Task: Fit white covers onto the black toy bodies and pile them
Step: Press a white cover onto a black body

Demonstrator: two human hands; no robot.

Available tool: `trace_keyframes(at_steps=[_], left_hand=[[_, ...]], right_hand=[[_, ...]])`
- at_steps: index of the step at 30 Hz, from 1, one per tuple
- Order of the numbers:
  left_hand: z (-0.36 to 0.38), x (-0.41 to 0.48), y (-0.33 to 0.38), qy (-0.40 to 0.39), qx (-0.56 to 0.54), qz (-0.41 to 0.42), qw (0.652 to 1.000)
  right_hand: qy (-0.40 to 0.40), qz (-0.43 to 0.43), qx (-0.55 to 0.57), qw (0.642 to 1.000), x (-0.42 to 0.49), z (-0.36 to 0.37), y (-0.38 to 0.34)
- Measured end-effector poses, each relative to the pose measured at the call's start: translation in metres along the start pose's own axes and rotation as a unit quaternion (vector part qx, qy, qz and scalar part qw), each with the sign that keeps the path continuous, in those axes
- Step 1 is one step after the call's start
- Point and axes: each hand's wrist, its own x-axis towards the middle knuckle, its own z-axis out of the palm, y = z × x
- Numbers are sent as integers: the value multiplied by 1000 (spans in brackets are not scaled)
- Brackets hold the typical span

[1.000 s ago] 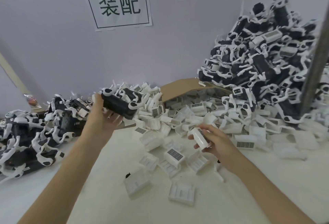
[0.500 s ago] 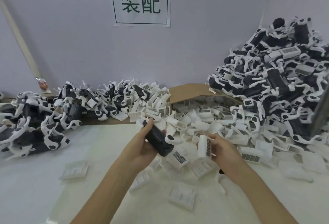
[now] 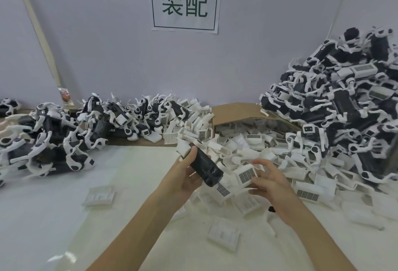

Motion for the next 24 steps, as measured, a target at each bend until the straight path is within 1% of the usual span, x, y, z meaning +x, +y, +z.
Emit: trace_keyframes(at_steps=[4,8,12,14,19,24], left_hand=[[1,0,-4,-2,-37,-11,999],[0,-1,-5,-33,-76,-27,996],[4,-4,-11,-54,-68,-25,996],[7,-7,-13,-76,-84,-27,993],[9,-8,-17,-108,-140,-36,984],[15,-14,-23,-133,-112,-29,984]], right_hand=[[-8,-3,25,1000,-2,-1,-3],[-14,9,78,997,-1,-3,-4],[-5,-13,95,995,-2,-3,-3],[6,-11,101,995,-1,-3,-2],[35,-14,70,997,-2,-3,-6],[72,-22,32,997,-4,0,-6]])
